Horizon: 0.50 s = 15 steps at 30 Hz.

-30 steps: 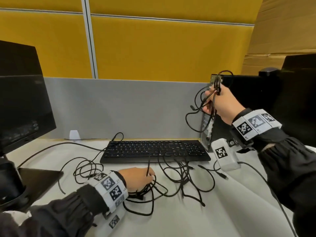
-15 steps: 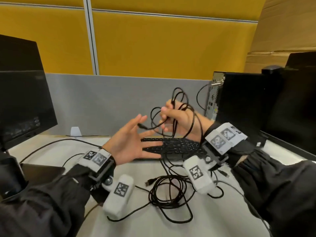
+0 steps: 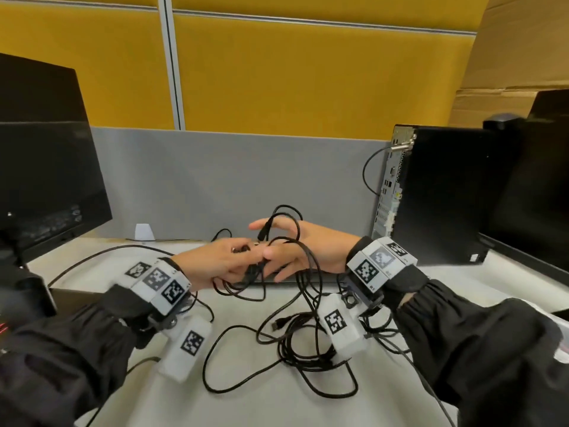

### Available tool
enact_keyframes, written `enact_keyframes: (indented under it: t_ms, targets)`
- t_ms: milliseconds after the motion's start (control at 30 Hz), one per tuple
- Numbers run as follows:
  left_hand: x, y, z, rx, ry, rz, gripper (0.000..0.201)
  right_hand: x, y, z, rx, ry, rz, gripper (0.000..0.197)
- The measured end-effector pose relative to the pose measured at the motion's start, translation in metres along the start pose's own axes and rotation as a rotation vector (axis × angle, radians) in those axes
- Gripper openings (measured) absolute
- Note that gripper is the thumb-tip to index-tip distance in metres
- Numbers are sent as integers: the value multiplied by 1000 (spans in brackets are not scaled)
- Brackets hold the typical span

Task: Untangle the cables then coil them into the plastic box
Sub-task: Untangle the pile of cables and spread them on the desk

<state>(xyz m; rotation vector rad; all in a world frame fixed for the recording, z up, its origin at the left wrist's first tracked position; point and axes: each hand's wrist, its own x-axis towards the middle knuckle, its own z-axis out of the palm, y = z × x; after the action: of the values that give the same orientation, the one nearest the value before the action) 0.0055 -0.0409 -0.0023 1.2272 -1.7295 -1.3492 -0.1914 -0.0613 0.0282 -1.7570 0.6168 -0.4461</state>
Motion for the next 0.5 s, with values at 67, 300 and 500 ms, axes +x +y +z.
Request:
enact_keyframes:
  t_ms: [67, 300, 500]
  targets:
    - [-2, -3, -23, 59, 116, -23, 46, -3, 5, -7, -45, 55, 28, 40]
    - [-11, -30, -92, 925, 687, -271, 37, -42, 37, -19, -935, 40, 391, 69]
    - [-14, -47, -91, 1417, 479, -635, 57, -57, 55, -23, -1041, 150, 386, 80]
